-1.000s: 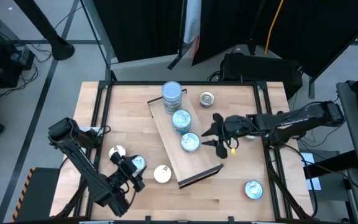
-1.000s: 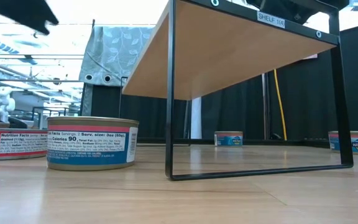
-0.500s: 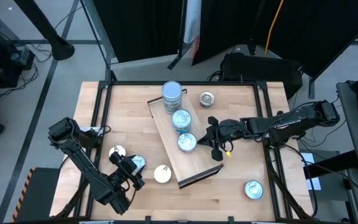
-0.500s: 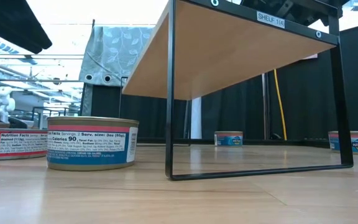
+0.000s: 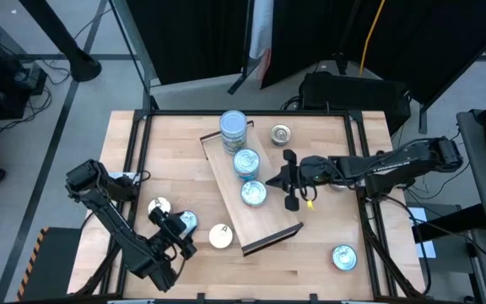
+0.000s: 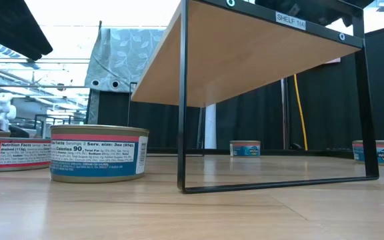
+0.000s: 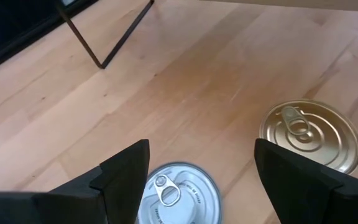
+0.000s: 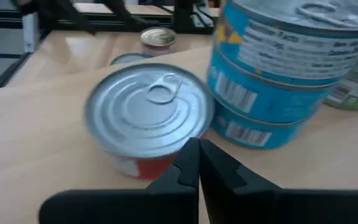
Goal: Stack canned seafood by type on shelf
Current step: Adjust the light blue tuna can
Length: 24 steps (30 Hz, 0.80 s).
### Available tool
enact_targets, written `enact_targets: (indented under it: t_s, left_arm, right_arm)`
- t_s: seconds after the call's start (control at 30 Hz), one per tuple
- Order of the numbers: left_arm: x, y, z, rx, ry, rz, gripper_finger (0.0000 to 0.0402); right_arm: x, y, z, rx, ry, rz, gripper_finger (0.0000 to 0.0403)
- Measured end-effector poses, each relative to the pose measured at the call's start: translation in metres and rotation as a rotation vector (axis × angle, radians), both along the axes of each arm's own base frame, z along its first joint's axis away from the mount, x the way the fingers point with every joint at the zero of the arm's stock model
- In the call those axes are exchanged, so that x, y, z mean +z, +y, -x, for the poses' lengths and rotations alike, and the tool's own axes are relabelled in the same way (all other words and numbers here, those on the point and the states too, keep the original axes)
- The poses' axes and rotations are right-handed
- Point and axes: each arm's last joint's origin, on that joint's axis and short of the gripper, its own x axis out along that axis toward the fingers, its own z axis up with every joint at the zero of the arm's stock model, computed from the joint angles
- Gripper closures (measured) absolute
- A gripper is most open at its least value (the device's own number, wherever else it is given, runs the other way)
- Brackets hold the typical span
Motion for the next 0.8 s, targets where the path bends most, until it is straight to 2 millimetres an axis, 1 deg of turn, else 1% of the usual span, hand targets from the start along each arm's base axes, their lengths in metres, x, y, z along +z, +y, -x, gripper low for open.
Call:
enact_targets:
  t_s: [0.2,0.33,0.57,0.8]
  left_arm:
    - [0.000,-0.001,-0.001,0.000,-0.011,0.014,0.0112]
    - [-0.001,-0.002,-0.002,0.000,-0.018,0.022,0.0112]
    - [-0.001,-0.002,-0.001,0.000,-0.017,0.021,0.0112]
    - [-0.001,-0.002,-0.001,0.001,-0.016,0.022,0.0112]
  right_arm:
    - [-0.004,-0.014,-0.007,-0.036,-0.010,0.038,0.0402]
    - [-0.011,-0.021,-0.013,-0.046,0.007,0.056,0.0403]
    - [-0.023,-0.025,-0.023,-0.045,0.010,0.086,0.0403]
    - [-0.025,-0.028,-0.028,-0.040,-0.019,0.122,0.0402]
